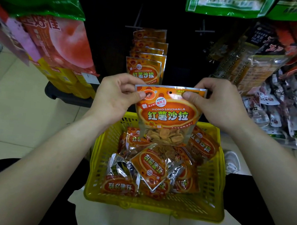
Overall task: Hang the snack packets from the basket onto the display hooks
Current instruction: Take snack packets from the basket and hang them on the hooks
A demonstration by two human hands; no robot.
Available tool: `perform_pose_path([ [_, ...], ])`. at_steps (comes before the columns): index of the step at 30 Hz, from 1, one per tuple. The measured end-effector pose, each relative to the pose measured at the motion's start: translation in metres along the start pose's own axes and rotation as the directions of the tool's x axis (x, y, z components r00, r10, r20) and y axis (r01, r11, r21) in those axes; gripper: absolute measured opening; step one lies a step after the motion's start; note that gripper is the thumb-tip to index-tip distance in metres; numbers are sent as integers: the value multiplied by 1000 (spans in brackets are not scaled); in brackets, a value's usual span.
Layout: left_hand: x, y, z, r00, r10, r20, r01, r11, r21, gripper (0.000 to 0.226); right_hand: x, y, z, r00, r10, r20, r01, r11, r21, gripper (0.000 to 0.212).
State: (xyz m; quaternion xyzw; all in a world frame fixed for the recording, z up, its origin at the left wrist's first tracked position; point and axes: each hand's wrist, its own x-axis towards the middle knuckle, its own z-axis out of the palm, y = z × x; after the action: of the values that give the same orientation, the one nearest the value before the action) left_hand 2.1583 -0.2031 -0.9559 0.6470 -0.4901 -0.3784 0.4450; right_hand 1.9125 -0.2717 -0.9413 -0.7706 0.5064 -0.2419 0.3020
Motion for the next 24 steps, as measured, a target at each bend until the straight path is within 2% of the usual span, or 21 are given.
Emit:
perform_pose_path([
  [9,-1,-1,1,1000,17,12,-17,1000,15,17,0,4,1,999,-25,44,25,1000,-3,18],
  [11,-3,0,2,999,27,23,-28,999,27,17,0,4,0,989,-64,133,72,996,-53,9],
  [14,-6,1,6,999,25,46,-27,999,39,20,-1,0,5,948,-119,296,167,976,-141,8],
  [19,-15,-1,13,997,37,63,-42,996,77,22,3,-18,23,916,-117,383,196,965,-175,2],
  [24,-16,-9,2,1000,20,-13,-19,994,111,18,13,-32,41,893,-33,449,147,964,-223,20],
])
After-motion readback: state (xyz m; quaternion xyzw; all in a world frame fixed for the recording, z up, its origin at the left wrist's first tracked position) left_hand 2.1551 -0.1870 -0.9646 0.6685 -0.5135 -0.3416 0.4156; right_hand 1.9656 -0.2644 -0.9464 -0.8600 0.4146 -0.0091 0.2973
